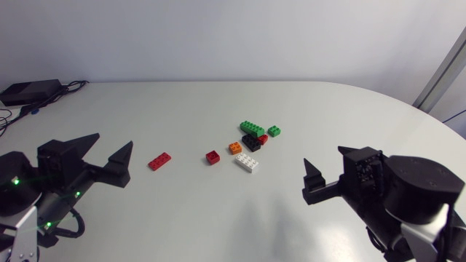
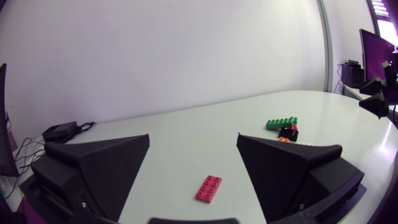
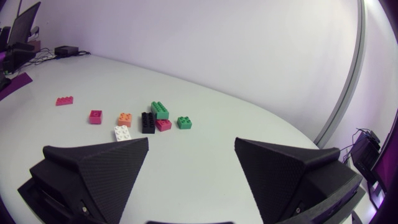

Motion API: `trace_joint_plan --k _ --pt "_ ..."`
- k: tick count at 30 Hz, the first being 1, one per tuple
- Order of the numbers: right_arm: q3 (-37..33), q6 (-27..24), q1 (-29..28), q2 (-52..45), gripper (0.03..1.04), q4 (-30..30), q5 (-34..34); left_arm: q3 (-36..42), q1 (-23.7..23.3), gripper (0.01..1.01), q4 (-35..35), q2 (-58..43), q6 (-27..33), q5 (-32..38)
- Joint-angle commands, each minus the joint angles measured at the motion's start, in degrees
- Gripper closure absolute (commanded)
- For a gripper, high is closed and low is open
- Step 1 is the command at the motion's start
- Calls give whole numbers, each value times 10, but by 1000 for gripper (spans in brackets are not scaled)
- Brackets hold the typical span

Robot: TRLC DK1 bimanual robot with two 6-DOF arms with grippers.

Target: Disassemble duplo

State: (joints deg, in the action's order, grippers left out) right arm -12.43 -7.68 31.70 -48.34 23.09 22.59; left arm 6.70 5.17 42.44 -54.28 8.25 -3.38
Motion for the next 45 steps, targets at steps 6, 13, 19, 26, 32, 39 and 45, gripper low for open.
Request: trace_joint_plan --k 6,13,19,26,32,39,45 --pt "56 -15 3 286 70 -158 6 -69 1 39 -42 142 -22 4" --pt "103 -55 -69 487 69 -272 -3 -69 34 39 -84 202 -32 11" --pt "103 -62 -73 487 69 -272 -35 -69 8 39 -114 238 -23 15" --pt "116 -112 -71 487 69 -212 -56 -69 11 39 -240 387 -8 15" --pt "103 -138 -92 488 69 -272 -55 -69 11 41 -372 551 -3 15" --pt "101 -111 -134 487 70 -290 -56 -69 -24 41 -403 551 -2 15" --pt "104 -137 -150 488 69 -267 -65 -69 -31 41 -405 551 -4 15"
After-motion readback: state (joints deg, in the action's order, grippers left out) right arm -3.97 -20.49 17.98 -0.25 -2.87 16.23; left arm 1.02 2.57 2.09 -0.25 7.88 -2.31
